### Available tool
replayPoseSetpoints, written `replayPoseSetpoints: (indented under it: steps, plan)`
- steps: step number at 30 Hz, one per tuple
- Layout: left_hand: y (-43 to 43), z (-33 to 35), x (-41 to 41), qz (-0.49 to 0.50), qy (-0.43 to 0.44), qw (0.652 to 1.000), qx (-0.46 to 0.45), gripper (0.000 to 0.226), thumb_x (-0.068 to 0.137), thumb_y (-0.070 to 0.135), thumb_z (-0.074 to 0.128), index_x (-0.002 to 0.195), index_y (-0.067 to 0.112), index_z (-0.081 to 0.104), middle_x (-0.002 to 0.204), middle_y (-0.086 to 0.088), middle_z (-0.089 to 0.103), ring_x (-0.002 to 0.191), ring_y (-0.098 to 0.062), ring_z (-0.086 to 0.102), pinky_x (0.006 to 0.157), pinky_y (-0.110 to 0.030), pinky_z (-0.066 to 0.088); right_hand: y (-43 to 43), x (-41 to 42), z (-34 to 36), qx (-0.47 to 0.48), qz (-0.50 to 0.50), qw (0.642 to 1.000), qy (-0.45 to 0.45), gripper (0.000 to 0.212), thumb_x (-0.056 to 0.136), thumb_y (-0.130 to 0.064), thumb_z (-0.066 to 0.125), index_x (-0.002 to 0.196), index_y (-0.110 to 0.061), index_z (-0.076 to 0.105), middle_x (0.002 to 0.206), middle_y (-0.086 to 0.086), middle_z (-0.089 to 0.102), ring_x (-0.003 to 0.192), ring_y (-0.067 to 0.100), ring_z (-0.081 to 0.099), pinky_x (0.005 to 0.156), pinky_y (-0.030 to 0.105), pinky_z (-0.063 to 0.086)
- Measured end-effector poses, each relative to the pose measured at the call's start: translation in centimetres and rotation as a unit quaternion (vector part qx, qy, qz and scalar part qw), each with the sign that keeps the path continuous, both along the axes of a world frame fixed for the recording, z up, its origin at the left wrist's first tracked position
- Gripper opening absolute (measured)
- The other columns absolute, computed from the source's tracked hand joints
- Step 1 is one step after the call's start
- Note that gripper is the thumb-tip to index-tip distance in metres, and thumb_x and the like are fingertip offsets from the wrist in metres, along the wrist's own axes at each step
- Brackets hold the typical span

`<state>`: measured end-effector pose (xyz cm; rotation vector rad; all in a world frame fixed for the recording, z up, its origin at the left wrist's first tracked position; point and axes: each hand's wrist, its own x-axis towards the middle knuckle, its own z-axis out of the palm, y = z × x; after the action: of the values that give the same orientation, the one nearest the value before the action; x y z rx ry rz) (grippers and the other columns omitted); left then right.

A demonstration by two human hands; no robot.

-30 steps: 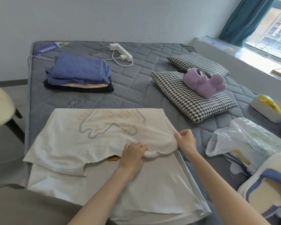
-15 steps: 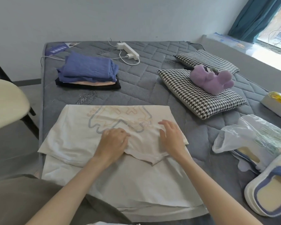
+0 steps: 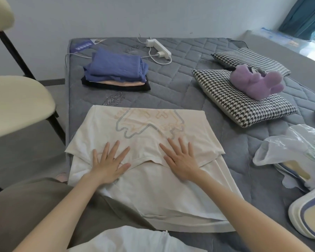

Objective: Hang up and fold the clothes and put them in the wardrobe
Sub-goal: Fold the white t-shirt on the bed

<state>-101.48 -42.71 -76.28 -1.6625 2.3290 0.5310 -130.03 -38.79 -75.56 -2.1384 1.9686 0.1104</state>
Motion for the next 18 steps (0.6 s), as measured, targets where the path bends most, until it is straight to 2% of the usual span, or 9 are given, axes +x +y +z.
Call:
replayPoseSetpoints:
  steps: [5,7,9,11,13,14,16,18]
  plan:
    - [0.5,1.1,0.0,0.045,0.000,0.996,0.075,0.065,0.086,0.076,0.012,0.128,0.057,-0.033,0.133,0.016,-0.053,0.135,-0.030,-0.040,0.107,-0.064,-0.018,1.2,-0.1,0.9,0.032,-0.020,0.999,-0.013,0.047,0.100,-0.055,0.010,0.145,-0.059,-0.003,0.160,-0.017,-0.008,0.147,0.023,-0.019,0.109,0.056,-0.023]
    - [0.4,1.8,-0.3,0.057,-0.010,0.993,0.100,0.068,0.084,0.078,0.013,0.133,0.056,-0.029,0.139,0.013,-0.050,0.136,-0.032,-0.039,0.107,-0.065,-0.016,0.5,0.3,2.0,0.023,-0.047,0.998,-0.021,0.044,0.100,-0.052,0.020,0.144,-0.056,0.021,0.159,-0.013,0.015,0.148,0.025,0.005,0.111,0.061,-0.009]
    - [0.3,2.5,-0.8,0.078,-0.009,0.992,0.100,0.069,0.086,0.076,0.014,0.139,0.054,-0.024,0.149,0.006,-0.041,0.140,-0.034,-0.031,0.107,-0.065,-0.012,-1.0,0.4,3.7,-0.042,-0.087,0.995,-0.037,0.036,0.099,-0.043,0.032,0.130,-0.046,0.051,0.142,-0.009,0.049,0.130,0.025,0.040,0.111,0.055,0.019]
    - [0.0,3.2,-1.2,0.080,-0.006,0.996,0.035,0.068,0.091,0.070,0.016,0.146,0.047,-0.016,0.155,-0.004,-0.019,0.143,-0.035,-0.007,0.112,-0.061,0.001,-2.6,-0.2,5.4,-0.110,-0.108,0.983,-0.099,0.031,0.098,-0.033,0.041,0.118,-0.036,0.064,0.124,-0.007,0.064,0.113,0.022,0.056,0.100,0.043,0.038]
    - [-0.7,4.0,-1.3,0.054,-0.009,0.995,-0.084,0.066,0.094,0.063,0.022,0.150,0.037,-0.002,0.148,-0.009,0.004,0.133,-0.032,0.019,0.112,-0.052,0.020,-4.2,-1.2,6.6,-0.139,-0.107,0.975,-0.137,0.028,0.098,-0.026,0.047,0.119,-0.026,0.064,0.123,-0.003,0.065,0.110,0.023,0.057,0.092,0.040,0.045]
    - [-1.4,4.4,-1.2,0.045,0.001,0.991,-0.129,0.065,0.095,0.060,0.025,0.150,0.033,0.004,0.144,-0.009,0.011,0.128,-0.031,0.026,0.108,-0.049,0.027,-5.1,-1.7,7.0,-0.140,-0.109,0.974,-0.141,0.028,0.097,-0.024,0.048,0.121,-0.023,0.063,0.124,0.000,0.063,0.112,0.024,0.056,0.091,0.040,0.046]
    - [-3.2,5.0,-1.0,0.035,0.029,0.986,-0.162,0.061,0.097,0.054,0.029,0.151,0.029,0.011,0.145,-0.010,0.015,0.126,-0.033,0.030,0.102,-0.047,0.034,-7.0,-2.5,7.4,-0.132,-0.119,0.973,-0.144,0.031,0.097,-0.020,0.048,0.127,-0.020,0.058,0.128,0.004,0.059,0.115,0.026,0.053,0.092,0.041,0.045]
    - [-5.3,5.5,-0.8,0.029,0.048,0.986,-0.156,0.058,0.100,0.048,0.029,0.152,0.026,0.012,0.151,-0.009,0.012,0.130,-0.033,0.028,0.100,-0.048,0.036,-9.1,-3.1,7.3,-0.119,-0.133,0.973,-0.148,0.035,0.097,-0.017,0.047,0.132,-0.019,0.053,0.131,0.006,0.057,0.119,0.027,0.052,0.094,0.040,0.045]
